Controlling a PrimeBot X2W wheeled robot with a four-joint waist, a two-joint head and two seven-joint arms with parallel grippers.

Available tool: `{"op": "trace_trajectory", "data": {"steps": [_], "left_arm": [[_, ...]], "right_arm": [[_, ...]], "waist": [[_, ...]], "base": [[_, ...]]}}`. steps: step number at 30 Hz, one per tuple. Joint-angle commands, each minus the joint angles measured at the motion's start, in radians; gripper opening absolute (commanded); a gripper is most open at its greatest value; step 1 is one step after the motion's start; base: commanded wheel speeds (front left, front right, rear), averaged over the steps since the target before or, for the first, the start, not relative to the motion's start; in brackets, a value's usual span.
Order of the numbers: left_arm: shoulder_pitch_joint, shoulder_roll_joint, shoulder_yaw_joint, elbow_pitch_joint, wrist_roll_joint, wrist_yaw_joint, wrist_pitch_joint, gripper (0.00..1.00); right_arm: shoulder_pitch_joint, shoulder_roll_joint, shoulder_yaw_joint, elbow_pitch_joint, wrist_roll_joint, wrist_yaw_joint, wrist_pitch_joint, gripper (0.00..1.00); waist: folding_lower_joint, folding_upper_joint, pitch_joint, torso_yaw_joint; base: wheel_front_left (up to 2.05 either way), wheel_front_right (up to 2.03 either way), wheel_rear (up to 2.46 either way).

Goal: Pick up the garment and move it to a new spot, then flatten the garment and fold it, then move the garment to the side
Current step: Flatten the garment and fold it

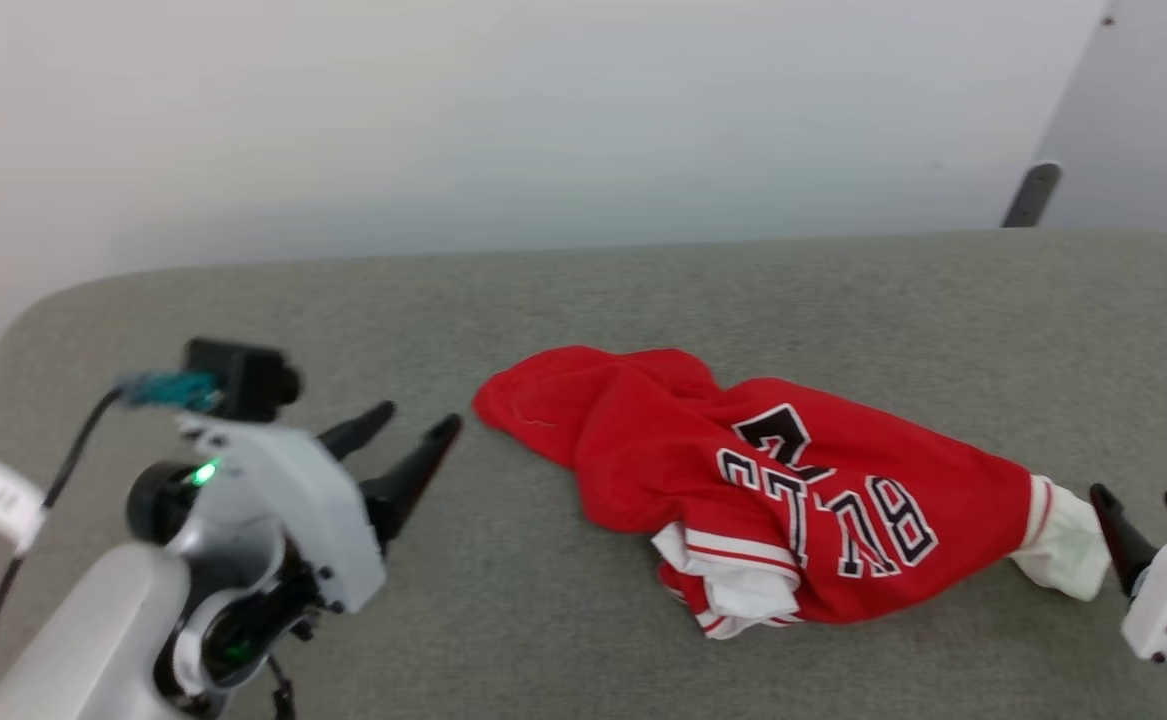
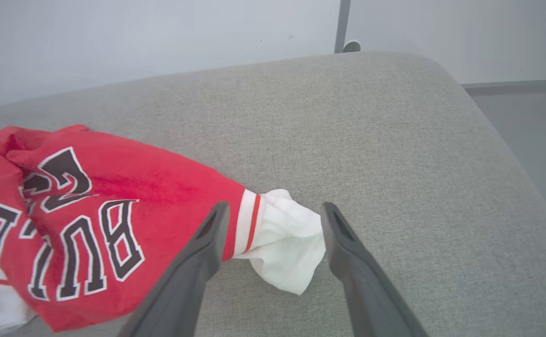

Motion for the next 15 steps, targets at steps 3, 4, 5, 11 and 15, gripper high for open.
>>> {"op": "trace_trajectory", "data": {"steps": [3,4,5,11,15], "left_arm": [[-0.049,-0.013,-0.044,-0.025,-0.027,0.030,0.118,1.00],[-0.064,-0.022,-0.056,-0.032,-0.041,0.038,0.154,1.00],[-0.078,-0.029,-0.070,-0.038,-0.051,0.042,0.188,1.00],[-0.147,-0.076,-0.135,-0.016,-0.088,0.063,0.319,1.00],[-0.168,-0.096,-0.167,0.014,-0.091,0.071,0.365,1.00]], "right_arm": [[0.038,0.041,-0.010,-0.051,-0.008,-0.001,-0.040,1.00],[0.047,0.053,-0.013,-0.064,-0.012,-0.001,-0.053,1.00],[0.055,0.064,-0.013,-0.077,-0.018,-0.001,-0.067,1.00],[0.070,0.127,-0.015,-0.118,-0.040,-0.001,-0.152,1.00],[0.073,0.150,-0.012,-0.121,-0.042,-0.001,-0.170,1.00]], "waist": [[0.0000,0.0000,-0.003,-0.048],[0.0000,0.0000,-0.001,-0.054],[0.0000,0.0000,0.002,-0.062],[0.0000,0.0000,0.033,-0.112],[0.0000,0.0000,0.052,-0.137]], "base": [[0.00,0.00,0.00],[0.00,0.00,0.00],[0.00,0.00,0.00],[0.00,0.00,0.00],[0.00,0.00,0.00]]}}
